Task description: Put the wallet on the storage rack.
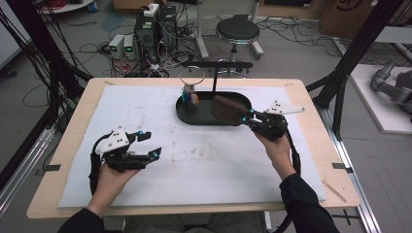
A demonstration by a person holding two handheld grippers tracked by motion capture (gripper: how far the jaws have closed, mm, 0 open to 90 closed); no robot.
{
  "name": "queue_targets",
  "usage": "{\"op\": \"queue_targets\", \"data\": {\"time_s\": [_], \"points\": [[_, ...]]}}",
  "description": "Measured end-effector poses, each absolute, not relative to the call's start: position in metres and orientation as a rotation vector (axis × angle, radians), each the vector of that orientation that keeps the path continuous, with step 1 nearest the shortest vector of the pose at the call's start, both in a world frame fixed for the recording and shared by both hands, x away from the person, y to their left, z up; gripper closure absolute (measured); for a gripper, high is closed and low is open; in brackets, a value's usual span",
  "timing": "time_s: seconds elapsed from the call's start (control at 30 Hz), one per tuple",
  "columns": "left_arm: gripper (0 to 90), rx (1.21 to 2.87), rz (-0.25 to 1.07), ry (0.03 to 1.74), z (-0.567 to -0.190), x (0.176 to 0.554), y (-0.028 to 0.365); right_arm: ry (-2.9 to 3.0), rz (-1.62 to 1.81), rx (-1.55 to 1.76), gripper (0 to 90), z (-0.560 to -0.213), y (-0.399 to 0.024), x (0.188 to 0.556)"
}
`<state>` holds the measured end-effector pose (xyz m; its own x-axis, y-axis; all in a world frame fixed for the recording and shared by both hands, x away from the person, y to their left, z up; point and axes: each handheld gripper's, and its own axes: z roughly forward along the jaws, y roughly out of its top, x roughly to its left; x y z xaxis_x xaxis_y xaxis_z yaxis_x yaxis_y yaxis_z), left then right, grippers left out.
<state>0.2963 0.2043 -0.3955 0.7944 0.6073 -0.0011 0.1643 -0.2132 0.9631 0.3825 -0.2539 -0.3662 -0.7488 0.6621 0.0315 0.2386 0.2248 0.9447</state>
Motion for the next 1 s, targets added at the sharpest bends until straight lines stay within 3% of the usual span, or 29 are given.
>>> {"op": "queue_targets", "data": {"time_s": [1.0], "points": [[30.0,1.747,0.495,0.658,-0.408,0.296,0.22,2.092,1.41,0.939,74.0,-0.375,-0.211,0.445]]}}
